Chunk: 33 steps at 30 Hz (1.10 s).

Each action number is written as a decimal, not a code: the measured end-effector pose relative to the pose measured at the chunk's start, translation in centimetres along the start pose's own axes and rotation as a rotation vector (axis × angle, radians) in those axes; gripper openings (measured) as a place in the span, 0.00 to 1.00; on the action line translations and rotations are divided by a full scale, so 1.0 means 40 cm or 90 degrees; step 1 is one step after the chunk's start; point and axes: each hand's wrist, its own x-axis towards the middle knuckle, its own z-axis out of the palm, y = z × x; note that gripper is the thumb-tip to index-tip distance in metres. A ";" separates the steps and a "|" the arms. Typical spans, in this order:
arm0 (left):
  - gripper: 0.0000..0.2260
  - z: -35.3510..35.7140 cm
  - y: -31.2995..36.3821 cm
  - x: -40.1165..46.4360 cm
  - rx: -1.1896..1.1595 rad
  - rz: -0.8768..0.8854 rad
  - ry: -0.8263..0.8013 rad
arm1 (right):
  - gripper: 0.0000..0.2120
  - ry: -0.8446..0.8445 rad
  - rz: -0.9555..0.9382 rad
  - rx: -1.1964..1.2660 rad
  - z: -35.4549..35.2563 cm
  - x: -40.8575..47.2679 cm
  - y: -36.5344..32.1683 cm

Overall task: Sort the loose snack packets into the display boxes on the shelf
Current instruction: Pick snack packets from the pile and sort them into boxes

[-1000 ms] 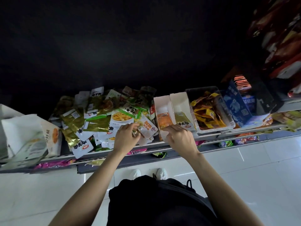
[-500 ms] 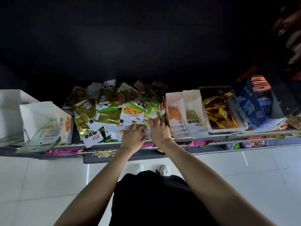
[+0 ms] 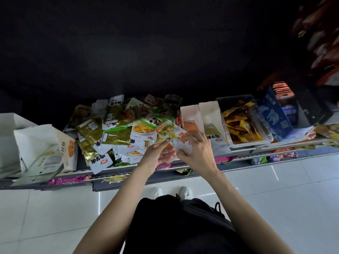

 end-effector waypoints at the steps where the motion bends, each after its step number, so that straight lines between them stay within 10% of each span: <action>1: 0.11 0.014 0.003 0.002 -0.057 0.011 0.016 | 0.18 0.012 -0.011 0.010 -0.004 -0.009 0.006; 8: 0.13 0.116 0.044 -0.005 -0.038 0.169 0.029 | 0.17 0.095 0.408 0.629 -0.076 -0.018 0.035; 15: 0.19 0.161 0.014 0.069 0.535 0.400 0.122 | 0.08 0.245 0.127 0.137 -0.138 0.003 0.096; 24: 0.23 0.152 -0.037 0.127 0.582 0.364 0.106 | 0.15 0.145 -0.143 -0.263 -0.067 0.069 0.113; 29: 0.19 0.126 -0.029 0.118 0.568 0.361 0.070 | 0.17 -0.078 -0.111 -0.418 -0.019 0.109 0.102; 33: 0.12 0.018 -0.038 0.093 0.685 0.408 0.219 | 0.18 -0.100 -0.067 -0.233 -0.022 0.085 0.037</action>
